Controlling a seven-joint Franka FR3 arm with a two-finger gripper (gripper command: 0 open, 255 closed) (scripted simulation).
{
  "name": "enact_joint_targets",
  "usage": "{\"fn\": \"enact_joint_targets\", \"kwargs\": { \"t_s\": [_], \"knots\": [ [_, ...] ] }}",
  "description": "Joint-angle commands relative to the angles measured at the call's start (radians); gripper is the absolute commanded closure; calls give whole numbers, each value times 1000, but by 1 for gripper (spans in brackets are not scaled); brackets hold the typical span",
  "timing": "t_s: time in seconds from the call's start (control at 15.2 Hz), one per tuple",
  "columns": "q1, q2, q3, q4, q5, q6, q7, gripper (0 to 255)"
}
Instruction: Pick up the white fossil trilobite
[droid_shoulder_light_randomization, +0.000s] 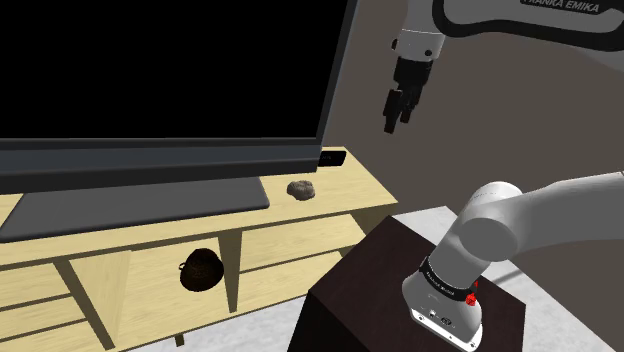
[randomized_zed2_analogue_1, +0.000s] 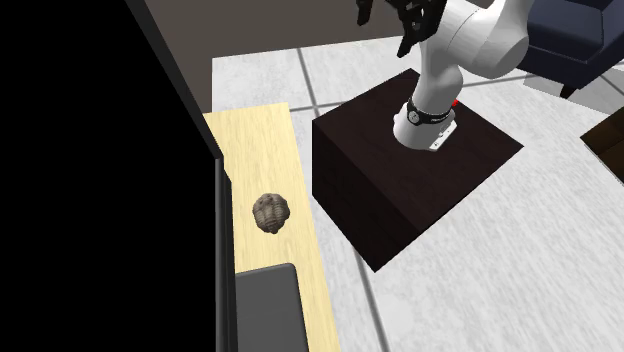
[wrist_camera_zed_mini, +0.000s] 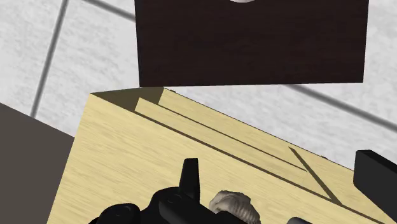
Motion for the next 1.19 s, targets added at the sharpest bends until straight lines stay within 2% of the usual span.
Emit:
{"fn": "enact_joint_targets", "kwargs": {
  "t_s": [0.0, 0.59, 0.86, 1.12],
  "knots": [
    [0, 0, 0, 0, 0, 0, 0, 0],
    [32, 58, 14, -263, -98, 454, -69, 0],
    [27, 146, 23, -337, -162, 677, -78, 0],
    [-1, 276, 42, -377, -255, 908, -60, 0]
  ]
}}
